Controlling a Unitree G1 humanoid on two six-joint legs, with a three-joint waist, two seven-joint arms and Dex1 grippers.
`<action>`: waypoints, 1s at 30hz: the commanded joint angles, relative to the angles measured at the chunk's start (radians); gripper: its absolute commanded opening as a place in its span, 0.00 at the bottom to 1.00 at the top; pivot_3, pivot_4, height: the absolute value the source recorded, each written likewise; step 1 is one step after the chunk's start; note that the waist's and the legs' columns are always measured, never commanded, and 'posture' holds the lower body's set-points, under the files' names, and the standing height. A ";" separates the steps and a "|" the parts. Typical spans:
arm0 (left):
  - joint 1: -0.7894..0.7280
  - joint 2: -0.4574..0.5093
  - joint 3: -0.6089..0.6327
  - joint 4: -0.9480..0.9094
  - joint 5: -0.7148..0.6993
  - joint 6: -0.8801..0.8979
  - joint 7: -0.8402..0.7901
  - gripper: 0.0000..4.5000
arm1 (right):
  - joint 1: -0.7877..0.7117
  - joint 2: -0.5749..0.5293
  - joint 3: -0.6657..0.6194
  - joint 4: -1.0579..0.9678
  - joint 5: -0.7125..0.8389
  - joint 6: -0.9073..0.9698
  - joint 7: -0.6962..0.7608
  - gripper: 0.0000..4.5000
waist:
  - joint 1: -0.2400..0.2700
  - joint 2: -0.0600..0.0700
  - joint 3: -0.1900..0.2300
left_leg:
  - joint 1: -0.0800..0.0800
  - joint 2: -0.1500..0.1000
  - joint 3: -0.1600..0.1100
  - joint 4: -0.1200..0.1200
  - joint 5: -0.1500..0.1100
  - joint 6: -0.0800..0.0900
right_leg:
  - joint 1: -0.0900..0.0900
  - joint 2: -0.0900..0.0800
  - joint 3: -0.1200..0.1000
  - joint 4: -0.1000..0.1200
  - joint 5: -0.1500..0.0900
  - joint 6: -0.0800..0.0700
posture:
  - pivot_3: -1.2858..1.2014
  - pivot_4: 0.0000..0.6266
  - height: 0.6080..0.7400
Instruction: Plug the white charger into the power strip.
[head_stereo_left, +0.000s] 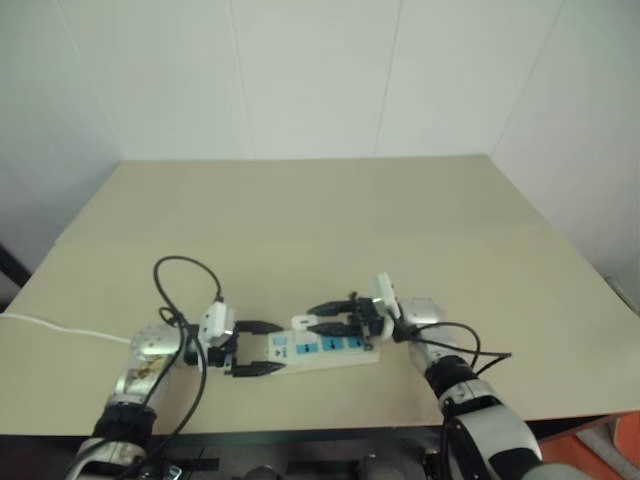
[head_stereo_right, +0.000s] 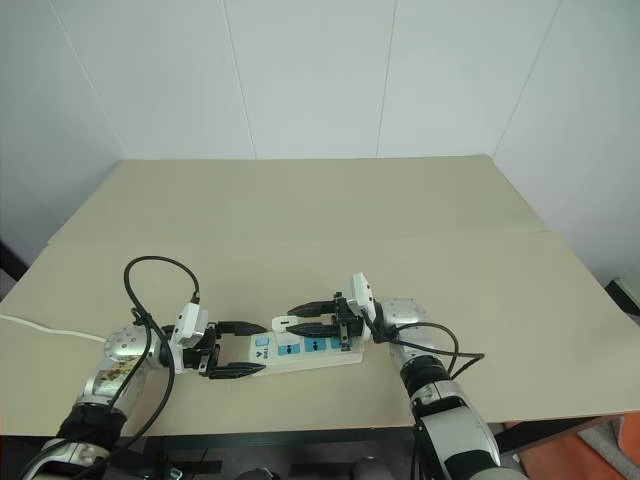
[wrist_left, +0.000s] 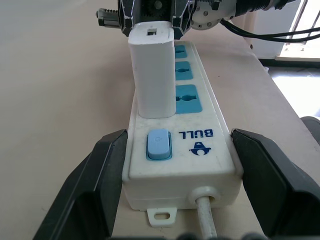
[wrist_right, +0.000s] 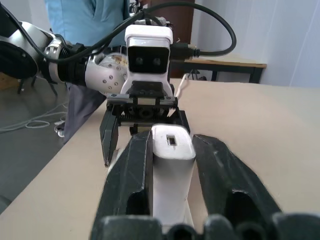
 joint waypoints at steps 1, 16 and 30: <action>0.009 0.000 -0.008 -0.024 0.000 0.002 0.001 0.69 | 0.029 -0.002 0.012 0.003 -0.024 -0.038 0.037 0.56 | 0.000 0.000 0.000 | 0.000 0.000 0.000 0.000 0.000 0.000 | 0.000 0.000 0.000 0.000 0.000 0.000 | 0.52 0.24 1.00; -0.033 -0.056 0.033 -0.045 -0.023 0.017 0.119 0.99 | 0.016 -0.036 -0.033 -0.058 0.007 -0.069 0.010 1.00 | 0.009 0.000 0.003 | -0.002 0.000 0.000 0.000 0.000 0.000 | -0.001 0.000 0.000 0.000 0.000 0.000 | 0.52 0.24 1.00; 0.143 0.364 0.274 -0.479 -0.352 0.422 -0.075 0.99 | -0.050 -0.263 -0.160 -0.225 0.116 0.090 0.043 1.00 | -0.003 0.004 0.028 | -0.015 0.001 0.000 0.000 0.000 0.000 | -0.017 0.000 0.000 0.003 0.005 -0.008 | 0.52 0.24 1.00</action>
